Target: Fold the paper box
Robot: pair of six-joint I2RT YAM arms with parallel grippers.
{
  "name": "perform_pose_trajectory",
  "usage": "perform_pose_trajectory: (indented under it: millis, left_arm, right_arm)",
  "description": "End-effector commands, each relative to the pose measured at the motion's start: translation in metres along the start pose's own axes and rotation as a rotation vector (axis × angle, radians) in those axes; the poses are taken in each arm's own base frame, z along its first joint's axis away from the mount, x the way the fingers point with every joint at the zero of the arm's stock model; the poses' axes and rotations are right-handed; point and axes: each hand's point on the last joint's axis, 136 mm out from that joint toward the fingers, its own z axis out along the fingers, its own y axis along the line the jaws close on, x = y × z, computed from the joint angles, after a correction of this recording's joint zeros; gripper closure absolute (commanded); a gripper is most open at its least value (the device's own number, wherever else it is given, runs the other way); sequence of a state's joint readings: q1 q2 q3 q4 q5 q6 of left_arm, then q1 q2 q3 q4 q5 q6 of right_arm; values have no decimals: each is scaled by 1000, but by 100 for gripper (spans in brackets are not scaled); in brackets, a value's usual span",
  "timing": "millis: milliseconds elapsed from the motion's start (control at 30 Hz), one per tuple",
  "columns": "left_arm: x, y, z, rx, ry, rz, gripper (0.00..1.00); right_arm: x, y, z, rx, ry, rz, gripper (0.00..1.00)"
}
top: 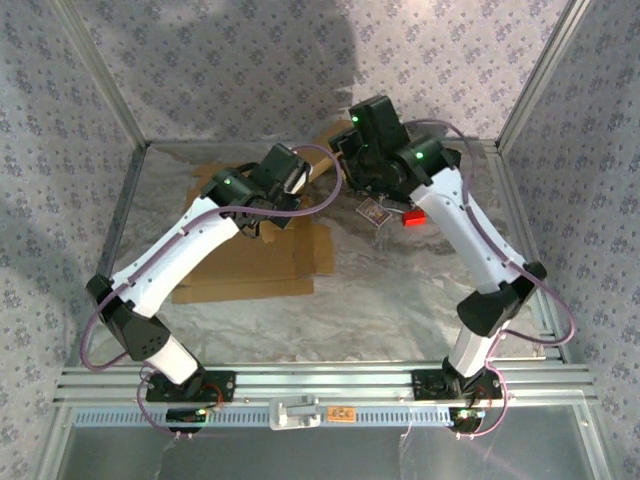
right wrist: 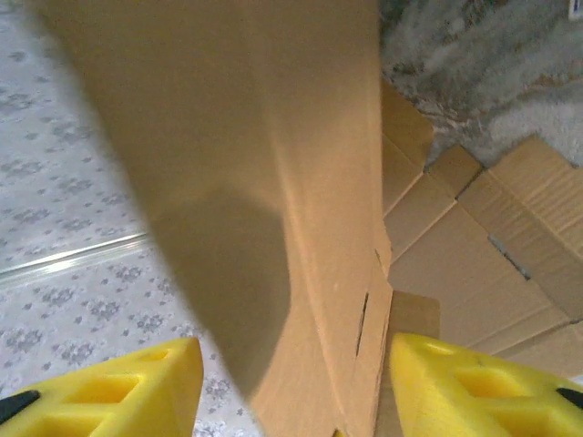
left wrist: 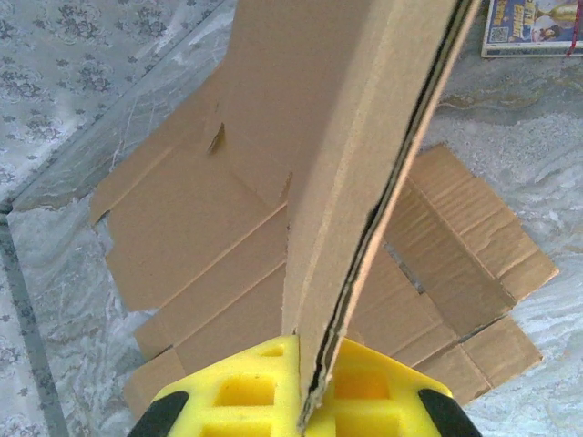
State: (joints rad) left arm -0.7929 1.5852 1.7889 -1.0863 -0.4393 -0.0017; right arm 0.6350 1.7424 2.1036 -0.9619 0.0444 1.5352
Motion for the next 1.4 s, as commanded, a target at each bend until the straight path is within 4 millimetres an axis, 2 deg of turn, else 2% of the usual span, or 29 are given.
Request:
perform_pose_trajectory:
  millis: [0, 167, 400, 533, 633, 867, 1067, 1267, 1367]
  left_arm:
    - [-5, 0, -6, -22, 4, -7, 100]
    - [-8, -1, -6, -33, 9, -8, 100]
    - [-10, -1, -5, -40, 16, -8, 100]
    - [-12, 0, -5, -41, 12, -8, 100]
    - [-12, -2, -5, -35, 13, -8, 100]
    - [-12, -4, -4, -32, 17, 0, 100]
    - [-12, -5, -5, -32, 17, 0, 100]
    - [-12, -5, -4, -34, 19, 3, 100]
    - [-12, -5, -5, -35, 19, 3, 100]
  right_arm:
    - [10, 6, -7, 5, 30, 40, 45]
    - [15, 0, 4, 42, 46, 32, 54]
    - [16, -4, 7, 59, 58, 26, 73]
    - [15, -10, 10, 85, 64, 21, 75]
    - [13, -12, 14, 94, 62, 17, 73]
    - [6, -13, 18, 104, 40, -2, 70]
    - [-2, -11, 22, 110, 14, -22, 72]
    - [-2, -13, 26, 122, 8, -29, 80]
    - [-3, -15, 25, 127, 5, -31, 87]
